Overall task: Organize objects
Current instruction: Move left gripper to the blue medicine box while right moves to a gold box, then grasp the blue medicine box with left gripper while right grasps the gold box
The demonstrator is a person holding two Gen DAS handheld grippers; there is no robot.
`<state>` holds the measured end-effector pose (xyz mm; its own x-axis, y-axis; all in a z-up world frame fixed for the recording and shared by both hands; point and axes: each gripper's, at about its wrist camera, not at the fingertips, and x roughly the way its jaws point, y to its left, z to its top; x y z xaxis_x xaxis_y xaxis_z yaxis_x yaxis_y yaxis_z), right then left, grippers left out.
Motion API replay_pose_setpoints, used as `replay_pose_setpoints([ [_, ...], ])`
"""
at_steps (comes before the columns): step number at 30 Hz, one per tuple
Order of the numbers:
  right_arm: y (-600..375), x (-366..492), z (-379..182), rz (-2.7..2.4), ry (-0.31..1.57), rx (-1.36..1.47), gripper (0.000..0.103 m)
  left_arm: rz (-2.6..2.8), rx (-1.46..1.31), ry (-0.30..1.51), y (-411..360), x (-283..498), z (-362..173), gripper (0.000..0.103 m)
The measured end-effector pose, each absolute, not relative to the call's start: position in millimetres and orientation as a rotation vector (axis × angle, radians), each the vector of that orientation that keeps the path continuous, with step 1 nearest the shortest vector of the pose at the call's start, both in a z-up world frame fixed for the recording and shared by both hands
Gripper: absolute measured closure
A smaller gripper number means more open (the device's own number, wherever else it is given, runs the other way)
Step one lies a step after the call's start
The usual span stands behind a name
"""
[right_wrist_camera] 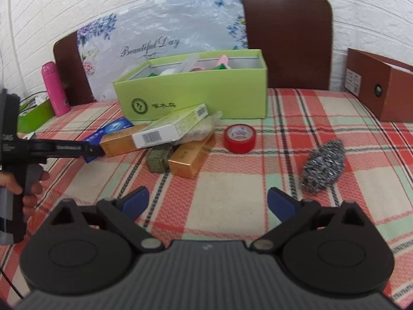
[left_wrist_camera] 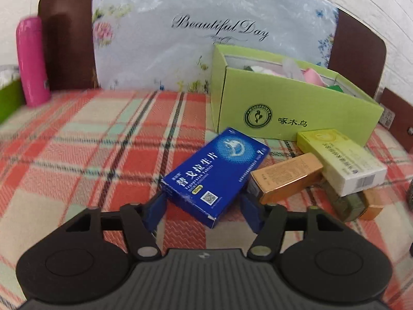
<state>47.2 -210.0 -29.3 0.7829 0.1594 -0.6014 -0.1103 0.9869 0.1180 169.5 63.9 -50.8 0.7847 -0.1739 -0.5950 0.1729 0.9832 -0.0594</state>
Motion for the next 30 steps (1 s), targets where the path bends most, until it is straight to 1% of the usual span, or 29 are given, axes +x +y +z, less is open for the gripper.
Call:
replay_pose_setpoints([
  [2,-200.8,55.5,-31.9,0.166,0.663,0.059,0.009,-0.210,0.014,0.637,64.8,166.8,-50.8,0.059],
  [3,-196.5,59.5,-33.4,0.172,0.664,0.049,0.010,-0.226,-0.006,0.642,67.6,165.3,-50.0,0.067],
  [4,-192.0,63.4,-34.9,0.175,0.664,0.040,0.013,-0.240,-0.027,0.648,70.4,163.8,-49.2,0.069],
  [7,-183.3,76.5,-39.0,0.174,0.662,0.037,0.016,-0.282,-0.061,0.652,74.7,155.1,-47.2,0.070],
  [10,-180.2,89.8,-40.2,0.166,0.655,0.056,0.020,-0.252,-0.052,0.604,78.5,149.0,-41.7,0.069],
  [11,-179.8,93.6,-40.4,0.163,0.654,0.064,0.021,-0.244,-0.053,0.585,80.6,150.2,-38.8,0.069],
  [12,-179.4,97.2,-40.6,0.159,0.654,0.071,0.021,-0.243,-0.053,0.574,82.5,152.9,-36.1,0.064],
  [13,-179.0,100.6,-40.6,0.156,0.655,0.076,0.021,-0.242,-0.051,0.565,84.0,156.5,-33.8,0.051],
  [15,-177.7,103.3,-40.5,0.158,0.655,0.080,0.021,-0.249,-0.026,0.544,84.5,166.1,-30.1,0.039],
  [19,-176.2,103.7,-42.7,0.160,0.662,0.071,0.021,-0.305,0.053,0.564,77.9,195.7,-29.6,0.037],
  [23,-177.2,101.8,-46.2,0.156,0.675,0.070,0.021,-0.313,0.016,0.631,71.5,224.3,-31.7,0.037],
  [25,-178.3,102.1,-47.4,0.150,0.679,0.067,0.021,-0.368,0.001,0.645,63.6,226.0,-32.4,0.037],
  [28,-180.5,105.3,-48.6,0.138,0.683,0.067,0.021,-0.440,0.050,0.618,47.7,213.2,-39.1,0.032],
  [30,-180.2,108.8,-50.0,0.138,0.688,0.065,0.021,-0.465,0.057,0.622,43.4,207.3,-43.3,0.032],
])
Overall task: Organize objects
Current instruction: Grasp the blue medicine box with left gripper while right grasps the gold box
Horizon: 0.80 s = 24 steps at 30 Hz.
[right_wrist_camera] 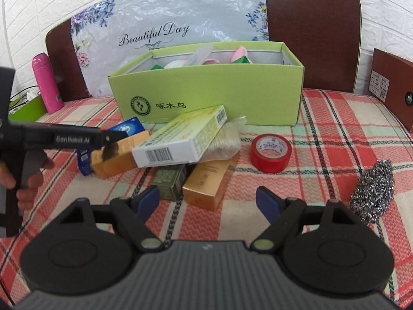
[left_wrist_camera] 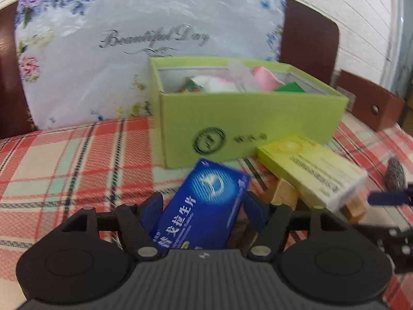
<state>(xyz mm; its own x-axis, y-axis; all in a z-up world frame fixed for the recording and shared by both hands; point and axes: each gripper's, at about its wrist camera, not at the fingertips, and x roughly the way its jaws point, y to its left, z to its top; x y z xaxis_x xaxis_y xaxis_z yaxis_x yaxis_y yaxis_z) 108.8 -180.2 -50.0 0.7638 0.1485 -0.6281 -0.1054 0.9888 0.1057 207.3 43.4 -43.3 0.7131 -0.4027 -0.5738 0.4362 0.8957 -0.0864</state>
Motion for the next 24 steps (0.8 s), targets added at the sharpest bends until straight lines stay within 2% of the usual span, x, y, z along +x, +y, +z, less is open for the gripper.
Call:
replay_pose_setpoints([
  [3,-177.7,115.0,-52.5,0.136,0.691,0.056,0.021,-0.443,0.002,0.658,45.1,202.3,-48.1,0.032],
  [6,-178.1,117.9,-55.2,0.136,0.692,0.075,0.024,-0.402,0.010,0.660,44.9,190.9,-47.3,0.038],
  [8,-179.7,117.0,-56.1,0.129,0.687,0.092,0.032,-0.375,-0.008,0.671,49.0,182.7,-46.9,0.042],
  [12,-186.1,112.9,-56.6,0.141,0.691,0.122,0.066,-0.327,0.006,0.684,52.7,156.9,-48.9,0.043],
  [13,-187.6,111.2,-56.2,0.148,0.692,0.131,0.070,-0.319,0.028,0.689,51.2,149.7,-49.0,0.044],
  [24,-206.8,41.2,-51.2,0.257,0.734,0.040,0.072,-0.341,0.046,0.744,57.2,74.3,-46.3,0.044],
])
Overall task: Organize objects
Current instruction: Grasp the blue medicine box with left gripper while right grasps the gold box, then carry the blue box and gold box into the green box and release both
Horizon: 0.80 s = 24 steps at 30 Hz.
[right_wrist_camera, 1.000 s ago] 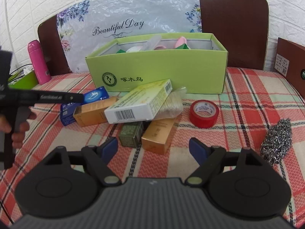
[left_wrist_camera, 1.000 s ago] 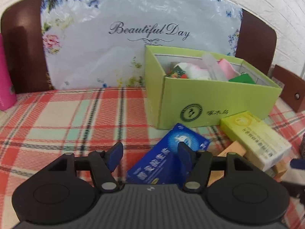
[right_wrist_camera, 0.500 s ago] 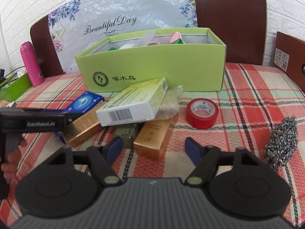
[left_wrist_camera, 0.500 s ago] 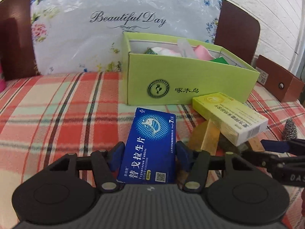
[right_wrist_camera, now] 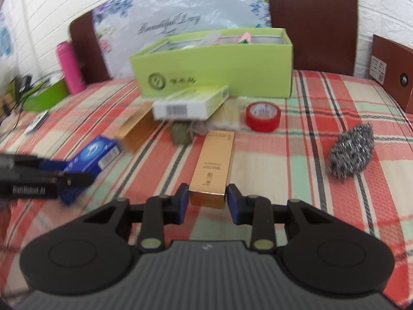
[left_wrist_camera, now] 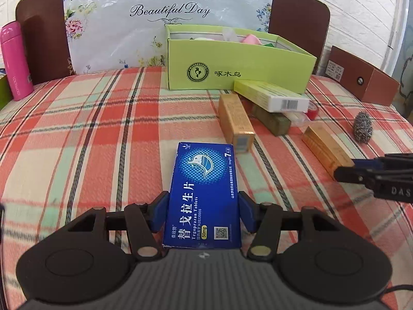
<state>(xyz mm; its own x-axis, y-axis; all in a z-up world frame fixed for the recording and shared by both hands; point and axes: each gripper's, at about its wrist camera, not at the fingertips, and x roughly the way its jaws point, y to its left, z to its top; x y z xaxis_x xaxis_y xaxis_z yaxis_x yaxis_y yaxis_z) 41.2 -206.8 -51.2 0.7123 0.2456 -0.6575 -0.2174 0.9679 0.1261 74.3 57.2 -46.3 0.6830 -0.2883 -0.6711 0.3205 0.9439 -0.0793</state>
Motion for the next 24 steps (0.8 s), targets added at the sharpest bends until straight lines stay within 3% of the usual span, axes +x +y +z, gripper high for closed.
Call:
replay_pose_setpoints([
  [4,-210.4,20.9,-50.4,0.243,0.735,-0.001,0.070,-0.256,0.056,0.757,47.1,70.0,-45.1,0.041],
  [10,-210.7,23.2,-41.4,0.233,0.692,0.020,0.055,-0.170,0.055,0.765,36.2,70.6,-44.7,0.038],
  [16,-202.5,44.6,-48.0,0.228,0.707,0.026,0.053,-0.163,0.041,0.773,29.8,78.5,-44.4,0.037],
  [20,-200.5,54.8,-55.3,0.220,0.730,0.032,0.056,-0.161,0.034,0.768,29.5,82.0,-45.3,0.037],
  [24,-198.0,54.8,-58.2,0.223,0.727,0.005,0.072,-0.171,0.024,0.759,31.2,81.2,-43.9,0.042],
])
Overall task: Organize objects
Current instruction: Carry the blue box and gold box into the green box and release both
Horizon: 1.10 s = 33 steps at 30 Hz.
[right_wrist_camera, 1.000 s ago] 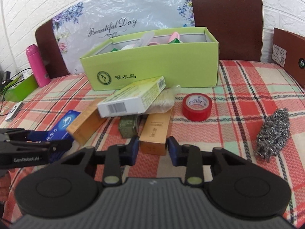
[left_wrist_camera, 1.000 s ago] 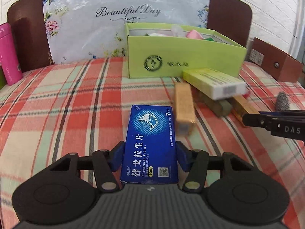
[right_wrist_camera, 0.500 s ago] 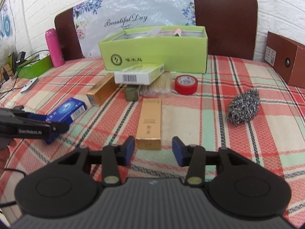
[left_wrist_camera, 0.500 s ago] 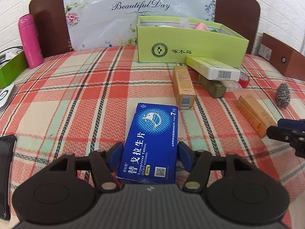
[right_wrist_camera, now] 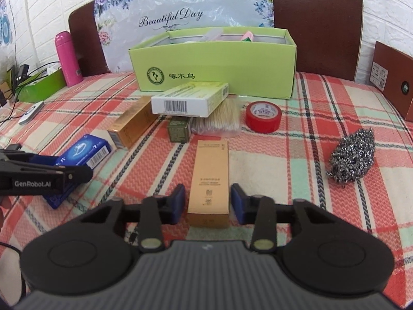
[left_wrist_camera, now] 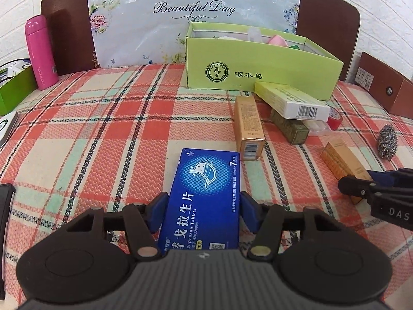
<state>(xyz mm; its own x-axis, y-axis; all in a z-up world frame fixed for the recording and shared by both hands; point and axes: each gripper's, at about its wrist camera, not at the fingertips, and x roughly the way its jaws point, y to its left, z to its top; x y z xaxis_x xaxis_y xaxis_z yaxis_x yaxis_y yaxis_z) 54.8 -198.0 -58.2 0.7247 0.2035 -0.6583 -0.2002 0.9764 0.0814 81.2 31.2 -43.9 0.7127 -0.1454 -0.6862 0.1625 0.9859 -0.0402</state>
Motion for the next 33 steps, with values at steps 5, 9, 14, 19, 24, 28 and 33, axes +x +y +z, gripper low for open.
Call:
replay_pose_setpoints([
  [5,-204.1,45.9,-51.1,0.254,0.713,0.048,0.074,-0.215,-0.020,0.727,31.9,76.0,-30.6,0.042],
  [9,-210.4,36.6,-35.3,0.299,0.674,0.087,0.074,-0.259,-0.055,0.677,28.8,75.5,-9.6,0.042],
  [14,-215.9,39.2,-9.9,0.315,0.603,0.108,0.074,-0.320,-0.079,0.597,18.9,83.0,22.1,0.042],
  [19,-222.7,57.6,14.9,0.291,0.526,0.119,0.074,-0.367,-0.087,0.524,4.1,101.5,53.4,0.042],
  [24,-230.6,89.1,33.6,0.252,0.462,0.121,0.074,-0.383,-0.085,0.466,-13.5,131.4,77.6,0.042],
  [28,-237.9,118.0,40.4,0.216,0.435,0.136,0.074,-0.393,-0.115,0.469,-29.3,171.2,86.2,0.042],
  [33,-241.5,157.0,41.4,0.172,0.425,0.136,0.074,-0.400,-0.130,0.479,-53.3,221.4,89.5,0.042],
])
